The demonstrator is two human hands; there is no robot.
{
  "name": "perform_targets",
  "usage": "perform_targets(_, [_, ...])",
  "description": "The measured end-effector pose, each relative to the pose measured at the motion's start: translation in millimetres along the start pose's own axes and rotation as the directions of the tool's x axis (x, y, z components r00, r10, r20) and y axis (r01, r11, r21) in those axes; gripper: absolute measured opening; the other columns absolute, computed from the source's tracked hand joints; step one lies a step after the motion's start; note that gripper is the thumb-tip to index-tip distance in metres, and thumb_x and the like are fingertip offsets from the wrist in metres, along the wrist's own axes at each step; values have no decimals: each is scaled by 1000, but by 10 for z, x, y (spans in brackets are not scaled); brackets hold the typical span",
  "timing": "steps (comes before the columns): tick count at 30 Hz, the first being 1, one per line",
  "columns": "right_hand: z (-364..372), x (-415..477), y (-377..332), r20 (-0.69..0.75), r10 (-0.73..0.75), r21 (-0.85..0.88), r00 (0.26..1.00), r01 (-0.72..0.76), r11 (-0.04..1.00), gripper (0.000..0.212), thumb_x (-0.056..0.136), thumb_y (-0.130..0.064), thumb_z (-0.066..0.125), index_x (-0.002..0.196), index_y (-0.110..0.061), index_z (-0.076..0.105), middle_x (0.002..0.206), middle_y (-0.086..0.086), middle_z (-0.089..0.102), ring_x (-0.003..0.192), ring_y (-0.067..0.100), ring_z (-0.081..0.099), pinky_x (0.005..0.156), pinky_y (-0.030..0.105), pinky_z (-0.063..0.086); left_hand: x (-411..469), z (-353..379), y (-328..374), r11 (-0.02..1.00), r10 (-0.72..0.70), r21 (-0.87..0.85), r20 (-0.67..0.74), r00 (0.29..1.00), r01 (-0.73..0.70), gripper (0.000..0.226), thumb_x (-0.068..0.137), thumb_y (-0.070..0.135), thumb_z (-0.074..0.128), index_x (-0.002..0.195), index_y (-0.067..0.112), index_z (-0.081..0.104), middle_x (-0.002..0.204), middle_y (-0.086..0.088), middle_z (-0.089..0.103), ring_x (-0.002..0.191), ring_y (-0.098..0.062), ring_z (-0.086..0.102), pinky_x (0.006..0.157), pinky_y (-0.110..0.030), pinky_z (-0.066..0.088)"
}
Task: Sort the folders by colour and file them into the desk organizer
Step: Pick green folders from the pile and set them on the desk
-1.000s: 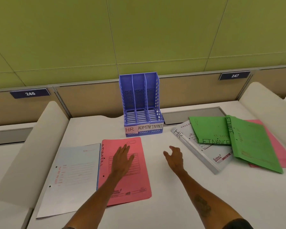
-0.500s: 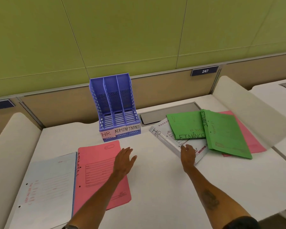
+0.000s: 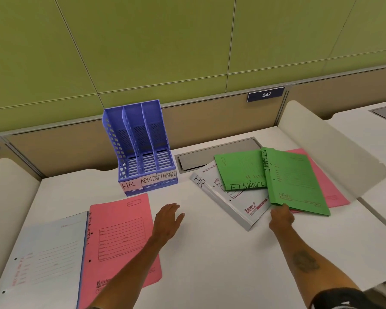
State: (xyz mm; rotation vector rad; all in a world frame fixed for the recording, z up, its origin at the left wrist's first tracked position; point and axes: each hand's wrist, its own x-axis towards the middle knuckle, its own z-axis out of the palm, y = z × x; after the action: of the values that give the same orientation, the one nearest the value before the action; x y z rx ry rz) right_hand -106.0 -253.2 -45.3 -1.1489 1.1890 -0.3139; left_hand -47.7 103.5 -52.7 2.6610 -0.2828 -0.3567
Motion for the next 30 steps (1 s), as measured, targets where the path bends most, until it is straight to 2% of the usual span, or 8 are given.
perform_targets(2, [-41, 29, -73, 60, 42, 51, 997, -45, 998, 44, 104, -14, 34, 145, 1, 37, 147, 27, 42, 104, 43, 56, 88, 41, 44, 23, 21, 17, 1000, -8, -3, 3, 1000, 8, 49, 102, 44, 41, 145, 22, 43, 155, 4, 37, 147, -15, 27, 123, -36, 21])
perform_targets(3, [-57, 51, -106, 40, 68, 108, 997, -72, 992, 42, 103, -16, 39, 143, -3, 41, 144, 22, 49, 113, 37, 58, 94, 36, 44, 32, 33, 25, 1000, -12, -5, 5, 1000, 12, 49, 102, 44, 41, 145, 22, 43, 155, 4, 37, 147, -15, 27, 123, -36, 21])
perform_targets(7, [-43, 92, -191, 21, 190, 418, 981, -182, 890, 30, 99, -25, 48, 125, -12, 53, 115, 3, 67, 90, 15, 63, 81, 21, 49, 50, 62, 51, 1000, -24, -18, 2, 1000, 24, 48, 102, 44, 42, 144, 22, 44, 154, 4, 39, 146, -14, 29, 122, -34, 21])
perform_targets(11, [-16, 148, -229, 16, 170, 559, 985, -149, 816, 16, 99, -13, 54, 114, -6, 52, 130, 15, 63, 120, 26, 63, 104, 33, 50, 65, 62, 56, 999, -36, -28, 4, 999, 36, 47, 102, 44, 42, 144, 22, 45, 153, 4, 40, 145, -15, 30, 122, -35, 22])
perform_targets(15, [39, 106, -318, 155, 35, 560, 987, -117, 820, 25, 100, -5, 49, 125, 1, 50, 112, 16, 60, 124, 36, 56, 97, 22, 52, 71, 50, 42, 998, -44, -38, -1, 999, 44, 45, 101, 43, 43, 140, 22, 49, 151, 4, 43, 144, -14, 33, 122, -34, 23])
perform_targets(19, [125, 42, -347, 281, 0, 613, 960, -180, 770, 32, 97, 9, 47, 124, -9, 45, 105, 13, 59, 115, 31, 55, 112, 43, 43, 54, 36, 40, 998, -40, -57, -4, 999, 39, 44, 101, 42, 43, 139, 21, 51, 150, 4, 45, 142, -14, 34, 121, -33, 24])
perform_targets(25, [345, -311, -222, 462, -73, 580, 884, -239, 779, 40, 98, 8, 43, 132, -13, 46, 120, 13, 58, 111, 29, 56, 86, 33, 59, 20, -27, 75, 989, -41, -143, -9, 999, 40, 43, 101, 41, 45, 138, 20, 52, 149, 3, 46, 140, -15, 37, 119, -33, 27])
perform_targets(30, [551, -666, 92, 607, -99, 445, 788, -234, 864, 41, 95, 13, 42, 123, -16, 50, 115, 11, 62, 102, 29, 61, 79, 34, 60, -4, -157, 125, 894, -82, -442, -5, 997, 71, 43, 100, 32, 52, 138, 13, 52, 144, -4, 52, 135, -21, 46, 115, -38, 36])
